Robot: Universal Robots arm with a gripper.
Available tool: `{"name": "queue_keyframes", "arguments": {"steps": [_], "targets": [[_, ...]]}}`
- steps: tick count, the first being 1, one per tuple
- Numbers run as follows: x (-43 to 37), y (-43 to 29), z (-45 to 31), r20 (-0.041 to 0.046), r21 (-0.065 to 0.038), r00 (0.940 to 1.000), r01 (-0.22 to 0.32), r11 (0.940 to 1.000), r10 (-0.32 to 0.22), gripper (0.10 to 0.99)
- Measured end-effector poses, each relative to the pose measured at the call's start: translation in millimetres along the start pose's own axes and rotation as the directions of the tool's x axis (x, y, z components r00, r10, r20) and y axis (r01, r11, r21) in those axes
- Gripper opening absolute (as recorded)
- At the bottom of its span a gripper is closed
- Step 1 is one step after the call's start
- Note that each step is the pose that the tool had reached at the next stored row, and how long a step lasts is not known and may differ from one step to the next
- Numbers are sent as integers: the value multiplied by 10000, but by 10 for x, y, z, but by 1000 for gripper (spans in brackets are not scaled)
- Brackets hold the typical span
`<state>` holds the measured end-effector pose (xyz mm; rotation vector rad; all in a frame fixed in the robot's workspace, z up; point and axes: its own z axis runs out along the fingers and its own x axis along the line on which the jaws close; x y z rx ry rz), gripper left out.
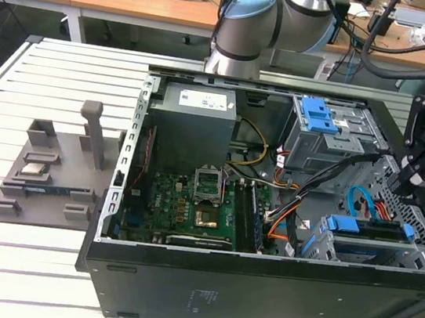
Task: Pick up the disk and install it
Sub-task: 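Insert the second disk wire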
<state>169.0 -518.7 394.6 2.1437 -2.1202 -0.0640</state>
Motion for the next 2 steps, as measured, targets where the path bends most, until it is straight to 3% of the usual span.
{"name": "queue_keyframes", "arguments": {"steps": [2], "targets": [[0,0,-1,0,0,10000,0,10000,0,106]]}}
